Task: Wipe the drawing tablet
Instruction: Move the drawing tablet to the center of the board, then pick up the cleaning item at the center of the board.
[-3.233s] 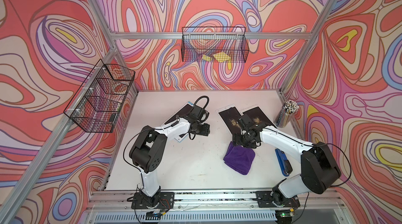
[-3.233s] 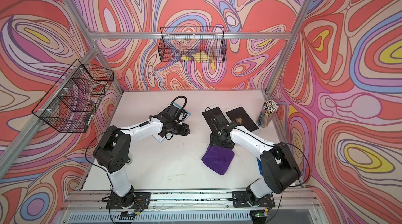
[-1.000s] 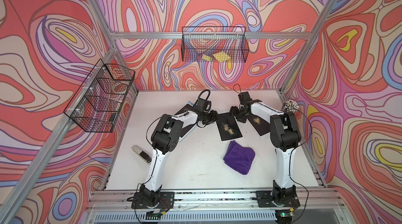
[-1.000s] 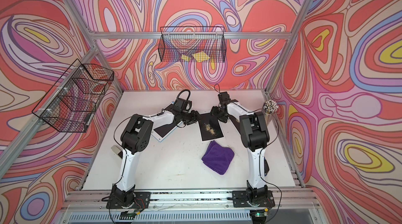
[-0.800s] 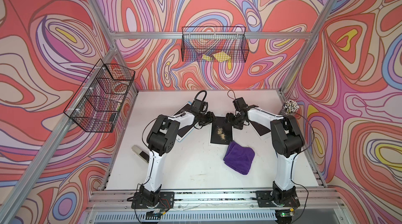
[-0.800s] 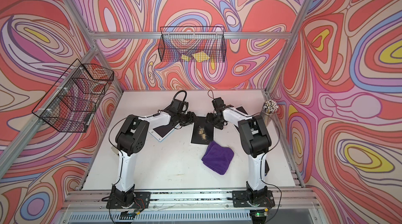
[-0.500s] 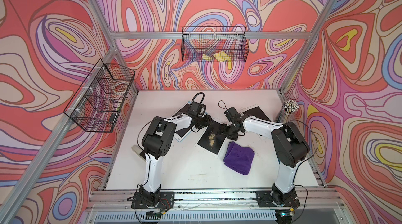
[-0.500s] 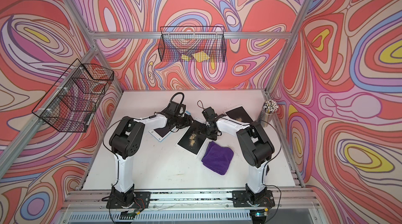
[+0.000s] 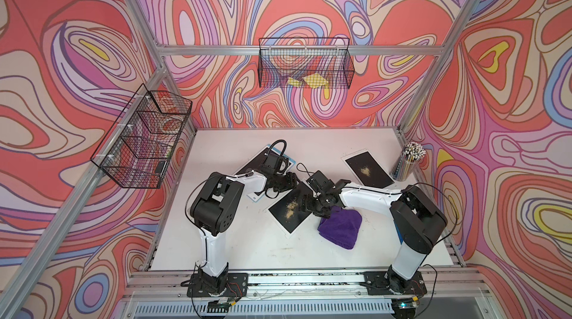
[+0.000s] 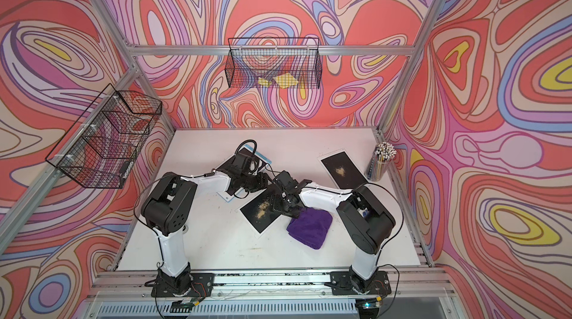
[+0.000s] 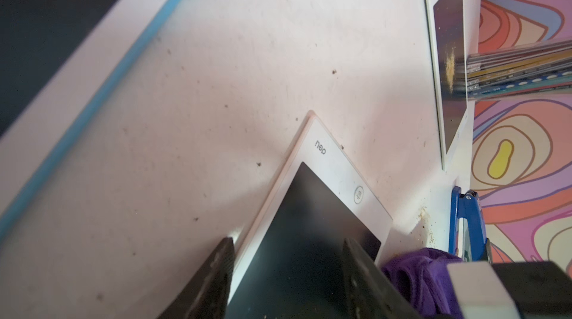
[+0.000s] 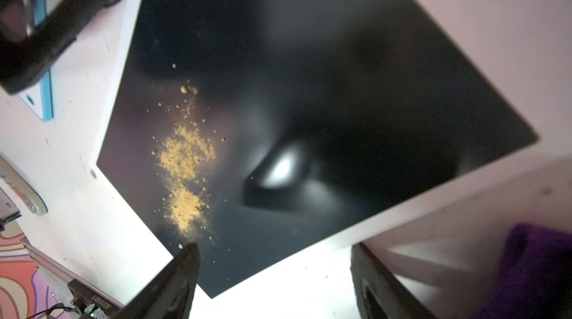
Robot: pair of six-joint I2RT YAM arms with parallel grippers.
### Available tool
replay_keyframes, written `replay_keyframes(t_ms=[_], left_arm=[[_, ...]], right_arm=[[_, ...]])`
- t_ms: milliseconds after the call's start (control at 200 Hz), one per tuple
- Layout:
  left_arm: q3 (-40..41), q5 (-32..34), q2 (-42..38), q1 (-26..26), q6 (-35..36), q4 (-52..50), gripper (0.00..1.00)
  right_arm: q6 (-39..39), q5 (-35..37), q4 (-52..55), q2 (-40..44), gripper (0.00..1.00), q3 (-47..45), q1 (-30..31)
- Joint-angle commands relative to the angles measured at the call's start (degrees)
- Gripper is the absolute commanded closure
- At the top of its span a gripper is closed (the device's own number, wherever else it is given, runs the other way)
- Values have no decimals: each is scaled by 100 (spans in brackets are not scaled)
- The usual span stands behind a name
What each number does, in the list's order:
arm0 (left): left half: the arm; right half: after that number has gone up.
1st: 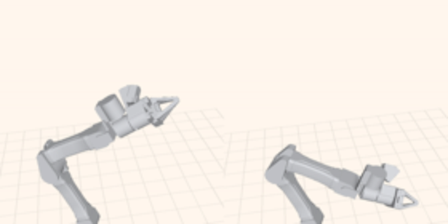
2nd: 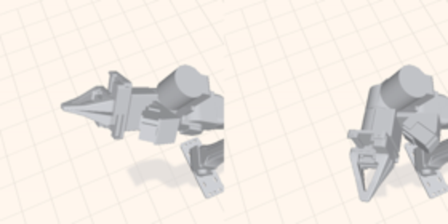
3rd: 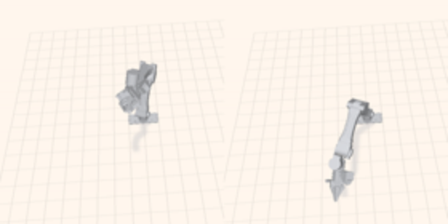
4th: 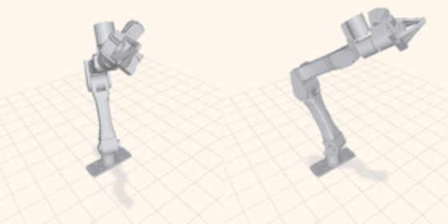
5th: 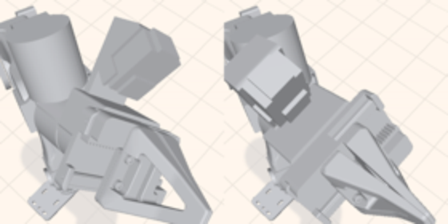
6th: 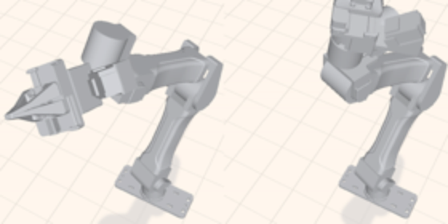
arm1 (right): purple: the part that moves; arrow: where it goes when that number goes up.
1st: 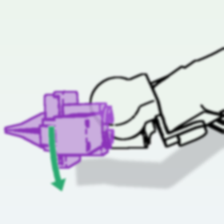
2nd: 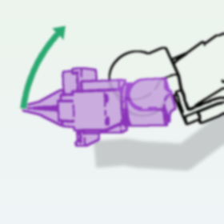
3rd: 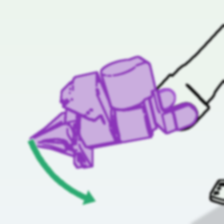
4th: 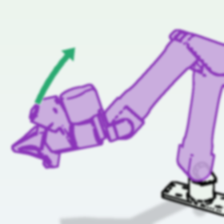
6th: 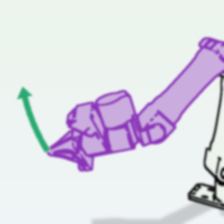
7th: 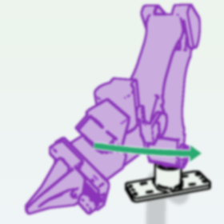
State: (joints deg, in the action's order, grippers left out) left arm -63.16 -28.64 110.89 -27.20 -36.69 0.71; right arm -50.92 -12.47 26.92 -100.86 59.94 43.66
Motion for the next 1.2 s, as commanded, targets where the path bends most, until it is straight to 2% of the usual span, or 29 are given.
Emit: replay_keyframes(t_ms=[0, 220, 496, 621, 736, 771, 806, 871, 991, 1077, 1197], left_arm=[[175, -519, -87, -370, -104, -193, 41], [294, -407, -133, -688, -104, -220, 42], [574, -398, -309, -825, -172, -143, 43], [585, -354, -393, -960, -212, -166, 43], [536, -221, -456, -963, -157, -237, 42], [480, -206, -479, -927, -70, -316, 41], [407, -272, -510, -860, 54, -415, 41], [358, -342, -658, -616, 146, -525, 41], [768, -346, -1275, -2, -96, -225, 41], [952, -286, -1786, 258, -124, -315, 41], [1110, -113, -2537, 271, -13, -728, 41]], right_arm=[[-286, 15, -702, 119, 21, -56, 350], [-594, 153, -665, 539, 21, -236, 783], [-321, 628, 720, 1893, 20, -176, 783], [53, 1057, 1661, 2562, 17, -165, 419], [413, 1127, 2325, 2974, 12, -426, -113], [434, 1240, 2524, 3037, 11, -492, -148], [408, 1408, 2746, 3077, 4, -537, -148], [392, 1620, 2991, 3144, 4, -701, -148], [386, 1924, 3118, 3251, 3, -997, -177], [442, 1888, 3093, 3145, 3, -1147, -209], [458, 1585, 2736, 2935, 2, -1498, -209]])
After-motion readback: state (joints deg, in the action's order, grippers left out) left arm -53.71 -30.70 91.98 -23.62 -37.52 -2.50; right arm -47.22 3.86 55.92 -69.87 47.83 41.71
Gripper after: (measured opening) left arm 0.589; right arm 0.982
